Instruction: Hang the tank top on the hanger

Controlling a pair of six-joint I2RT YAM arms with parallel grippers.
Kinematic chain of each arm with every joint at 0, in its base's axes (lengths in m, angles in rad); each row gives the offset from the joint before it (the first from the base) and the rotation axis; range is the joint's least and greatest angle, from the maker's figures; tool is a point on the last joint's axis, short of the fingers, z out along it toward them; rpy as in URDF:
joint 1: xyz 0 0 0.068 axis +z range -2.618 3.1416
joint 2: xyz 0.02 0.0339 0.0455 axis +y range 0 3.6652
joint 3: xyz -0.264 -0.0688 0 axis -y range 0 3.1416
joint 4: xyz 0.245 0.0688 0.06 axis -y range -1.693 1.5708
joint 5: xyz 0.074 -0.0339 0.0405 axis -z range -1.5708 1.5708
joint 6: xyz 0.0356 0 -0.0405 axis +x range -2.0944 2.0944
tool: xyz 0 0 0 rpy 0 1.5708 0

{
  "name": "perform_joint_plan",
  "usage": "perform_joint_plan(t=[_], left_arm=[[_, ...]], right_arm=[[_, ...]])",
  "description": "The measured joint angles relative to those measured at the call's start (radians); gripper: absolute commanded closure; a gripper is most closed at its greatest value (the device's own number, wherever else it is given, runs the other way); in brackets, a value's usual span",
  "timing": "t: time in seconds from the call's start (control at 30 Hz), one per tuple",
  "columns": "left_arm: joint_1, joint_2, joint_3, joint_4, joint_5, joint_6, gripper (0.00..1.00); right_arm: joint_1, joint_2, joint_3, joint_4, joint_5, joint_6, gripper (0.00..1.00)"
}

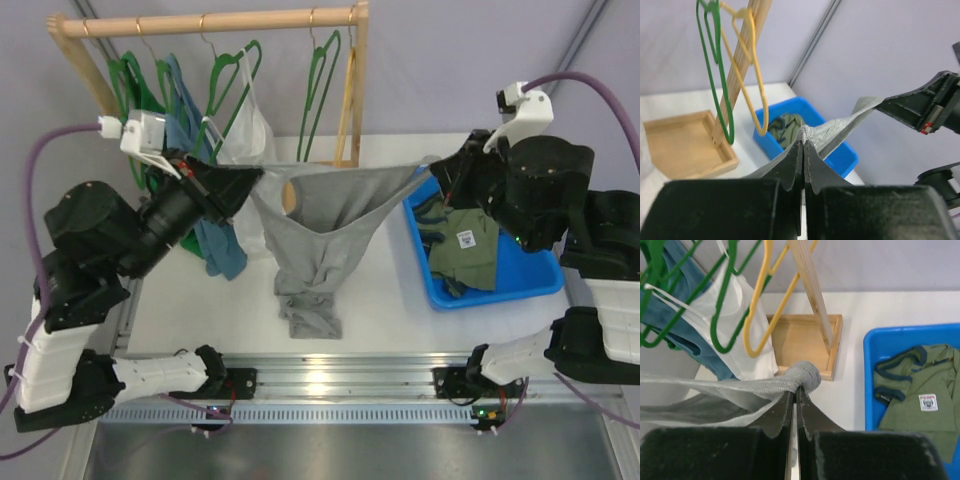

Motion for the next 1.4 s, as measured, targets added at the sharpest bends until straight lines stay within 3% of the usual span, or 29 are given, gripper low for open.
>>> perform_joint_plan(t=[0.1, 0.23, 0.5, 0.67, 0.93, 1.07, 1.23, 1.4], left_arm=[[0.0, 0.069, 0.17, -0.02, 0.005, 0.039, 1.0], [0.0, 0.137, 0.297, -0.039, 0.019, 0.082, 1.0], [0.0, 0.164, 0.266, -0.055, 0.016, 0.108, 1.0], [0.0, 0.066, 0.031, -0.049, -0.011, 0.081, 1.0], [0.001, -0.183, -0.483, -0.045, -0.025, -0.093, 1.0], [0.001, -0.262, -0.736, -0.029, 0.021, -0.202, 1.0], [0.001, -0.246, -0.974, 0.032, 0.049, -0.285, 1.0], [0.029, -0.12, -1.038, 0.145, 0.055, -0.292, 1.0]], right_arm=[[-0.014, 0.047, 0.118, 0.004, -0.008, -0.059, 1.0], [-0.034, 0.043, 0.145, 0.032, -0.023, -0.116, 1.0], [-0.064, 0.034, 0.141, 0.124, -0.025, -0.207, 1.0], [-0.079, -0.036, -0.048, 0.18, -0.043, -0.2, 1.0], [-0.085, -0.211, -0.677, 0.199, -0.177, -0.033, 1.0], [-0.085, -0.237, -0.9, 0.2, -0.268, 0.04, 1.0], [-0.094, -0.206, -1.048, 0.23, -0.37, 0.082, 1.0], [-0.178, -0.079, -1.089, 0.367, -0.475, 0.067, 1.0]])
